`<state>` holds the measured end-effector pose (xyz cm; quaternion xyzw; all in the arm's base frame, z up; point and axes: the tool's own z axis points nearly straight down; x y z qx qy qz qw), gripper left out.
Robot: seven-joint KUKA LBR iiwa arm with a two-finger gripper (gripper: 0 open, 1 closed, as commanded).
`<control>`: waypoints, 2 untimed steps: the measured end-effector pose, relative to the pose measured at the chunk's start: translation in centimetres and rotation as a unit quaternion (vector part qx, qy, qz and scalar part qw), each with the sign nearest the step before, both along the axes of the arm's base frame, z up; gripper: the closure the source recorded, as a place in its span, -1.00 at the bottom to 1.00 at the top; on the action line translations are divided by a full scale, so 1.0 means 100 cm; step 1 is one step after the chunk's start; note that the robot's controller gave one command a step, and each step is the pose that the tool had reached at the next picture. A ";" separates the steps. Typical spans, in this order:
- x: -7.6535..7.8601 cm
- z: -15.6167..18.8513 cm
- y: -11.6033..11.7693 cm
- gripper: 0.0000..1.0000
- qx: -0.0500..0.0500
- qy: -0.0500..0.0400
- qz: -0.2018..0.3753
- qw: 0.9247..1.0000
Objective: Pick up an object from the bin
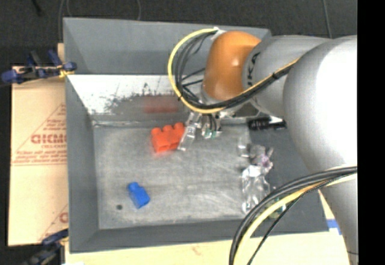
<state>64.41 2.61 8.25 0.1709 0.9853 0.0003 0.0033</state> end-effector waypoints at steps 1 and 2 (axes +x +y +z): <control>-0.020 0.000 0.046 1.00 0.001 0.003 -0.151 0.989; -0.029 0.134 0.075 1.00 0.003 -0.002 -0.152 0.988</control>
Offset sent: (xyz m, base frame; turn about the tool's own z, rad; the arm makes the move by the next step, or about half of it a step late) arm -0.0207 0.0462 0.0000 0.3070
